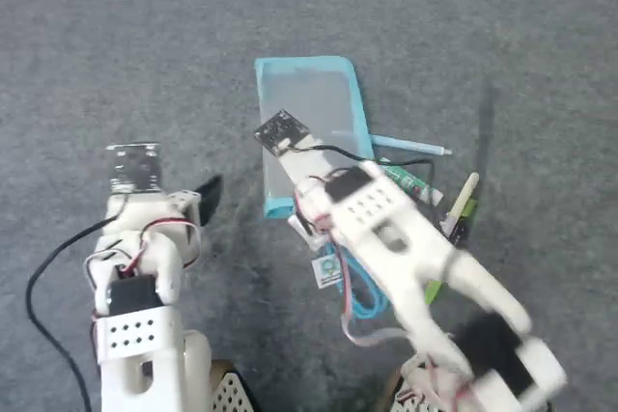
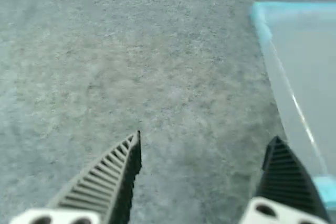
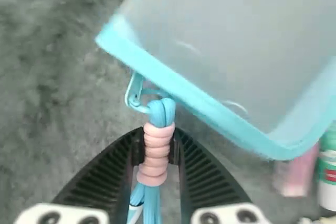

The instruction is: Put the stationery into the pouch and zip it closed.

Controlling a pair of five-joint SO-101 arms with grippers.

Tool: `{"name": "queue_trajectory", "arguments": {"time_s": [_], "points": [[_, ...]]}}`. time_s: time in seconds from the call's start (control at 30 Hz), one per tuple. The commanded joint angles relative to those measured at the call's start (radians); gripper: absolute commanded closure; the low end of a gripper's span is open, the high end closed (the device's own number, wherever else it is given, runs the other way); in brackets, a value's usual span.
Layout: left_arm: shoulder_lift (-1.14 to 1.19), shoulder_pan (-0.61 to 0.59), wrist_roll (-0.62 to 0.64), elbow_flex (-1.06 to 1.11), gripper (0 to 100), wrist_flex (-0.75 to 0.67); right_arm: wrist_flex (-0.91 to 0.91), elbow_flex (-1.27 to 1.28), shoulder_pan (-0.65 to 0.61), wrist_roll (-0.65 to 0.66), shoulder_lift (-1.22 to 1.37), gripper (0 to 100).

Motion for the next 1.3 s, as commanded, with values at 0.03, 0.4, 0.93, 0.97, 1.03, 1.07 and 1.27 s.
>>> {"name": "queue_trajectory", "arguments": {"time_s": [0.03, 0.4, 0.93, 0.97, 1.03, 1.07, 1.27], "points": [[0.003, 0.124, -0.075, -0.064, 64, 0.058, 0.019, 0.103, 0.015, 0.078, -0.39, 99.2], [0.002, 0.288, -0.146, -0.085, 53, 0.15, 0.07, 0.152, 0.01, 0.077, -0.598, 99.2], [0.002, 0.288, -0.094, -0.114, 53, 0.15, 0.113, 0.146, -0.067, 0.075, -0.591, 99.2], [0.002, 0.288, -0.094, -0.114, 53, 0.15, 0.113, 0.146, -0.067, 0.075, -0.593, 99.2], [0.002, 0.29, -0.094, -0.116, 53, 0.155, 0.108, 0.147, -0.067, 0.075, -0.587, 99.2], [0.002, 0.292, -0.095, -0.116, 53, 0.158, 0.105, 0.147, -0.064, 0.075, -0.587, 99.2], [-0.1, 0.318, -0.137, -0.153, 61, 0.287, 0.104, 0.147, -0.015, 0.075, -0.587, 99.2]]}}
